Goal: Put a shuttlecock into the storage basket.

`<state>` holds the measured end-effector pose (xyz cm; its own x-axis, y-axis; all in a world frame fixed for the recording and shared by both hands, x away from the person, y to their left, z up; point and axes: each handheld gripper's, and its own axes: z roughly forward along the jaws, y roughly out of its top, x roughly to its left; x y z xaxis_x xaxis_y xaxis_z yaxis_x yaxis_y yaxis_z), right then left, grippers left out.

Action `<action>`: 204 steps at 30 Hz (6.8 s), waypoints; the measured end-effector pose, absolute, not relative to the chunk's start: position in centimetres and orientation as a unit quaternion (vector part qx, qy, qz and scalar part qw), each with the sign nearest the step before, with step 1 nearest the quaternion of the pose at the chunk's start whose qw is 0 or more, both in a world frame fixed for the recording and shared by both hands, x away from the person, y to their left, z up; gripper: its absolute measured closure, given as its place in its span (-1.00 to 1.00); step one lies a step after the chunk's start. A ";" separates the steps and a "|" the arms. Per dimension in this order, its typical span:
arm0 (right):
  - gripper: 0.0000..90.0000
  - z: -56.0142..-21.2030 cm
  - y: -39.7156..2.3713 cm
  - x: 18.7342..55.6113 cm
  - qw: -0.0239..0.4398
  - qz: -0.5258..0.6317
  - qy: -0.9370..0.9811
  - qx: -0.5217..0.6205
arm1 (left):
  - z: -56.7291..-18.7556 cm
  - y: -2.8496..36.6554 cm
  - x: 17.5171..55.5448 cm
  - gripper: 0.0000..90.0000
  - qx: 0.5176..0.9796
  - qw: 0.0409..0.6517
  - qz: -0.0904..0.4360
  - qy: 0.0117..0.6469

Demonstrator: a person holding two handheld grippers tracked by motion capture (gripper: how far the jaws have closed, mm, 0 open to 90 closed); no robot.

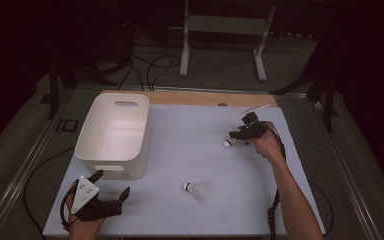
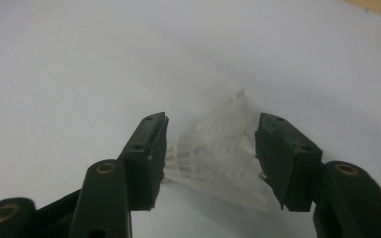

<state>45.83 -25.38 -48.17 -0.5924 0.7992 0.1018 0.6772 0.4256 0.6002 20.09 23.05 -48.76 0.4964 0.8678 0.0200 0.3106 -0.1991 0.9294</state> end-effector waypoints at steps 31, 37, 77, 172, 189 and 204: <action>0.90 -46.8 -24.4 44.7 0.047 0.352 0.844 0.401 | -48.8 23.0 20.1 -1.00 0.719 0.481 0.289 0.410; 0.98 -46.5 -23.9 44.2 0.061 0.350 0.850 0.389 | -48.8 23.0 20.1 -1.00 0.718 0.481 0.289 0.410; 0.98 -43.8 -21.4 42.3 0.119 0.383 0.844 0.356 | -48.8 23.0 20.1 -1.00 0.718 0.481 0.289 0.410; 0.99 -40.1 -20.0 39.9 0.181 0.456 0.797 0.352 | -48.8 23.0 20.1 -1.00 0.718 0.481 0.290 0.411; 0.99 -39.5 -19.3 39.6 0.184 0.466 0.795 0.342 | -48.8 23.0 20.1 -1.00 0.718 0.481 0.290 0.411; 0.99 -39.1 -18.7 39.3 0.187 0.476 0.791 0.336 | -48.8 22.9 20.1 -1.00 0.719 0.482 0.289 0.409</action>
